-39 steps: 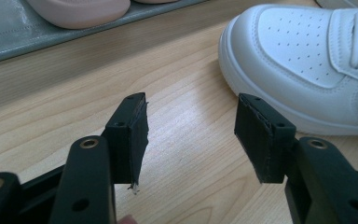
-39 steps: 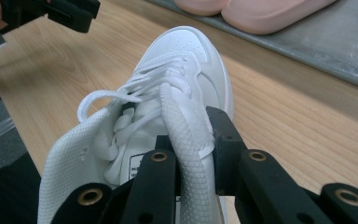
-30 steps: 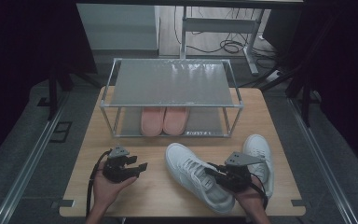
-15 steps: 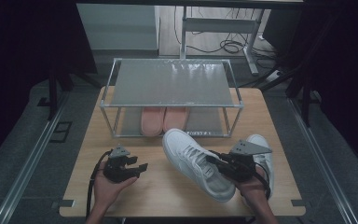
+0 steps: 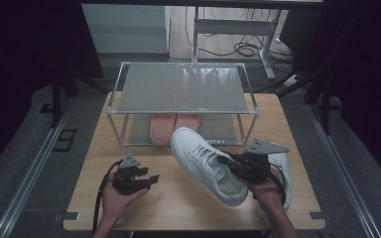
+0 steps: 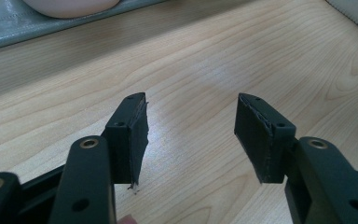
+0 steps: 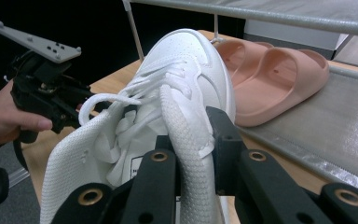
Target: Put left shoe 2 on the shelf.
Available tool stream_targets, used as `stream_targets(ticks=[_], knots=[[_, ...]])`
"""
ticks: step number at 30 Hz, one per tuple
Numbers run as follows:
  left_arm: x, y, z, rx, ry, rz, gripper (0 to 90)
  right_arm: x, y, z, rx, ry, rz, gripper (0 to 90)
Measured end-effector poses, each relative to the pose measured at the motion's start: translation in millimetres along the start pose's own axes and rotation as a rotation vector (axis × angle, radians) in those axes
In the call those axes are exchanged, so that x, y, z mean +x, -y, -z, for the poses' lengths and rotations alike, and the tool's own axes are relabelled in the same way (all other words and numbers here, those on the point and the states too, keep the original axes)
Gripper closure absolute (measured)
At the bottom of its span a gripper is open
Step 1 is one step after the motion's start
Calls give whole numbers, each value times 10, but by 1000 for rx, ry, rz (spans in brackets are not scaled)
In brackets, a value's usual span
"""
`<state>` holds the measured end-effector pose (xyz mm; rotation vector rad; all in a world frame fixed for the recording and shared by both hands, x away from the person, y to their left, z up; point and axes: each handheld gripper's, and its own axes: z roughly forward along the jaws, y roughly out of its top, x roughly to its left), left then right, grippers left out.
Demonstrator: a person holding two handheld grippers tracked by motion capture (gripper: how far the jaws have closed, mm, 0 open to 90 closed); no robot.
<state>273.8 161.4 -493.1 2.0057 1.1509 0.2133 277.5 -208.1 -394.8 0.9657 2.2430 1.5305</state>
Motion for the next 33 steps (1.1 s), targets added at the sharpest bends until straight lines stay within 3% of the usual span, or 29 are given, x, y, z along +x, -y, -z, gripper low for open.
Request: stream_targets(ticks=[33], knots=[[-7,1,-7,6,2,-4,444,-94,-589,-58,-80,-7,-15,816]])
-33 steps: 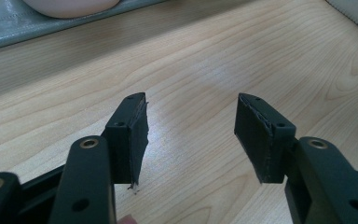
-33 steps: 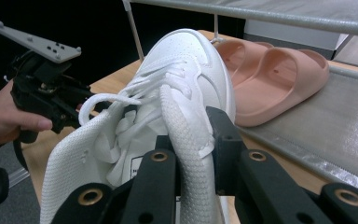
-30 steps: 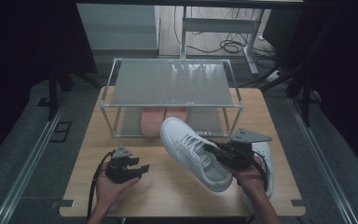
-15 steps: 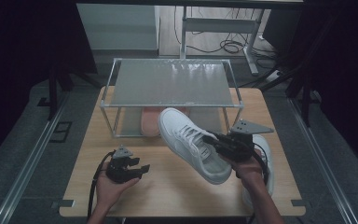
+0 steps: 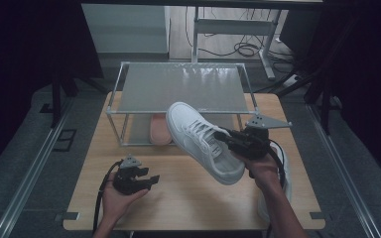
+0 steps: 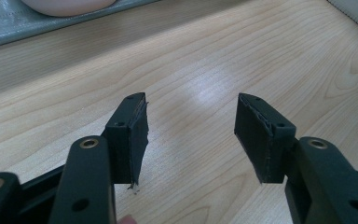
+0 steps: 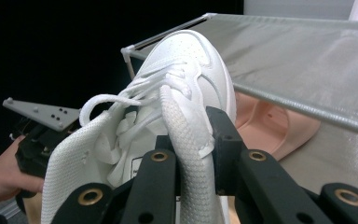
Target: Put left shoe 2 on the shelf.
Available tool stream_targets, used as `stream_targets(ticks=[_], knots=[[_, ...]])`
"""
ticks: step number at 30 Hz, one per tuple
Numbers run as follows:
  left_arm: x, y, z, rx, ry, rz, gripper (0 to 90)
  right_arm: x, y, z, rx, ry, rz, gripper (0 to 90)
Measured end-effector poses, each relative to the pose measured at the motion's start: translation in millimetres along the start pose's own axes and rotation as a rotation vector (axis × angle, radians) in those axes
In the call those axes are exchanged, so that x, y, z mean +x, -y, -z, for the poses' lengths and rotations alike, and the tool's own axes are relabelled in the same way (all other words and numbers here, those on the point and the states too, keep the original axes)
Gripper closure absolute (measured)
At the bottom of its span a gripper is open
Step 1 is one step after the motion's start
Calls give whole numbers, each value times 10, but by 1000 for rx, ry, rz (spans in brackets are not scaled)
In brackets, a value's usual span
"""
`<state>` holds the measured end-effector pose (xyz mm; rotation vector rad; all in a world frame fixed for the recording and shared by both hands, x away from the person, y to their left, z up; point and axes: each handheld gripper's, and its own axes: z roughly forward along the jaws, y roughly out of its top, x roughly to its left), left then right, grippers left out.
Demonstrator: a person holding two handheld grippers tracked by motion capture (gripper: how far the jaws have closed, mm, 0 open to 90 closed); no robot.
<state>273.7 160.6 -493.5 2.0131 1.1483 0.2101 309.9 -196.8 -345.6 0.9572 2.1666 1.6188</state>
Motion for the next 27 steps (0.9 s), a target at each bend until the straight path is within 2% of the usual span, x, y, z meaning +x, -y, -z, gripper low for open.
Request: stream_targets(ticks=[13,27], knots=[[0,-1,3,-3,2,0,444,-99,-281,-214,-8,21,-15,818],[0,1,0,-7,6,-2,444,-221,-468,-374,-18,41,-37,818]])
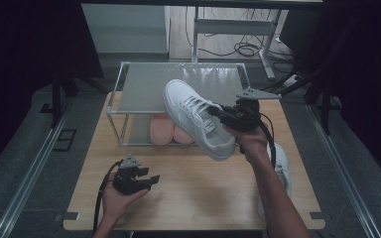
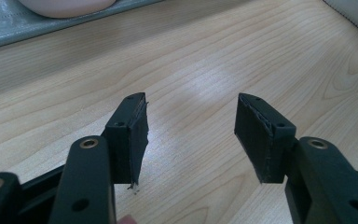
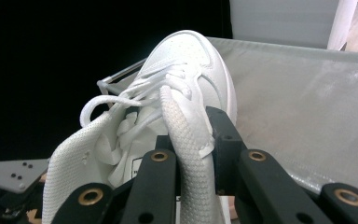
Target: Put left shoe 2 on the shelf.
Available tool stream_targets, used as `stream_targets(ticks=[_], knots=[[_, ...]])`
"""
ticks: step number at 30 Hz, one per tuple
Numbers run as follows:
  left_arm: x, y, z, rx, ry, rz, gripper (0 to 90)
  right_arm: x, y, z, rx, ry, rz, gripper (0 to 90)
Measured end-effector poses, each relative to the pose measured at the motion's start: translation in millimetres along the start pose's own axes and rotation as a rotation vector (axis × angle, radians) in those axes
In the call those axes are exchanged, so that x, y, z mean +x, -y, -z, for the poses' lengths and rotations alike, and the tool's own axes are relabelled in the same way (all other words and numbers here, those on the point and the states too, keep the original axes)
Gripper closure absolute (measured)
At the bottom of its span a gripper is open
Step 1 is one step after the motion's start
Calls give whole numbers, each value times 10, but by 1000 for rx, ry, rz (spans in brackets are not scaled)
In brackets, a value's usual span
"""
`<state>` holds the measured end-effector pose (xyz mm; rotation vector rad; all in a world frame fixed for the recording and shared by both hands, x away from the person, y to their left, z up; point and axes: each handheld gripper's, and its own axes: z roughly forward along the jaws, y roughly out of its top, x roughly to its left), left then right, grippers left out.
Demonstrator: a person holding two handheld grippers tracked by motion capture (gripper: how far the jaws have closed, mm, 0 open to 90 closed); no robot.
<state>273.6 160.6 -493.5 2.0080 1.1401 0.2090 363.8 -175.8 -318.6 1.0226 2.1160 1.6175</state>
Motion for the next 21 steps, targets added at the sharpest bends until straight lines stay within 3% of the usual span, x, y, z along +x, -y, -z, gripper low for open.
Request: stream_targets(ticks=[21], knots=[[6,1,7,-13,-4,5,446,-111,-268,-287,8,51,-20,818]])
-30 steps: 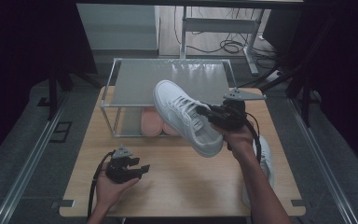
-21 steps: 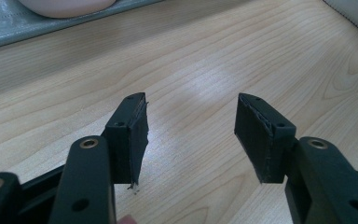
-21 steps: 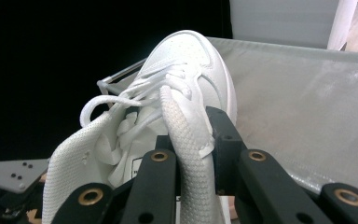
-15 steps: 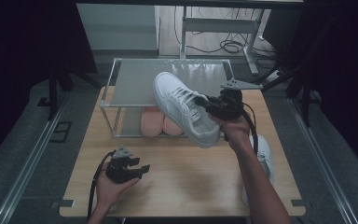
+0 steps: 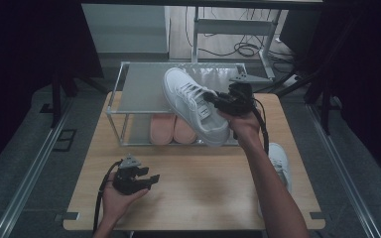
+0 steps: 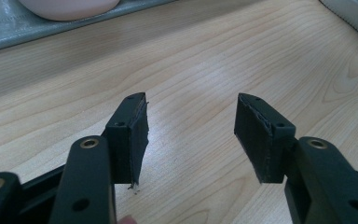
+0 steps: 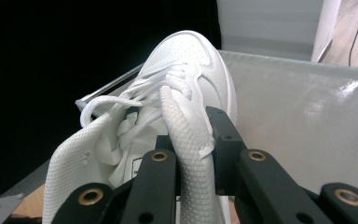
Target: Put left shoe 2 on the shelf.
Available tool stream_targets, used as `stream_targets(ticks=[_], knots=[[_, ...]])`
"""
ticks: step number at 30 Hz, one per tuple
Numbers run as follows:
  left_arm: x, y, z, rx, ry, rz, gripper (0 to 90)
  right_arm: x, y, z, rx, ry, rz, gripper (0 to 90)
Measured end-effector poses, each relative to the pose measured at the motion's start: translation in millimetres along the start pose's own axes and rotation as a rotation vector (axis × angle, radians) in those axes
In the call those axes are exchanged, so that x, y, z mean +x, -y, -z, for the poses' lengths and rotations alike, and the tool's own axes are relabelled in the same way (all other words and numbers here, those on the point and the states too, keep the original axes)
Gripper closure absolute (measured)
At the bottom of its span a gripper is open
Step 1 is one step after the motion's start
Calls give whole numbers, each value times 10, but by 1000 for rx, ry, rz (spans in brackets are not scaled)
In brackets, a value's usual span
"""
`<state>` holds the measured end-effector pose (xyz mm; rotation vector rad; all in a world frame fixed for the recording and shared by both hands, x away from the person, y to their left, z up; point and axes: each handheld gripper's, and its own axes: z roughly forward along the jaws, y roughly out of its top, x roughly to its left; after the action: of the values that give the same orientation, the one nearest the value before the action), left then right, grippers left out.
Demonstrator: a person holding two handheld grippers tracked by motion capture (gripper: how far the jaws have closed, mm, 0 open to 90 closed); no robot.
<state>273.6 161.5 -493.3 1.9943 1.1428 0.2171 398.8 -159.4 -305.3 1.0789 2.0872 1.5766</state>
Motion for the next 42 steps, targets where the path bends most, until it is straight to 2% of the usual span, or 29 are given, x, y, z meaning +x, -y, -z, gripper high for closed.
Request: stream_targets(ticks=[25,40,42], knots=[[32,2,5,1,4,6,445,-134,-263,-337,22,80,-26,817],[66,5,7,-1,7,13,446,-151,-475,-728,46,126,-52,817],[73,4,14,0,9,11,446,-147,-528,-833,49,132,-61,817]])
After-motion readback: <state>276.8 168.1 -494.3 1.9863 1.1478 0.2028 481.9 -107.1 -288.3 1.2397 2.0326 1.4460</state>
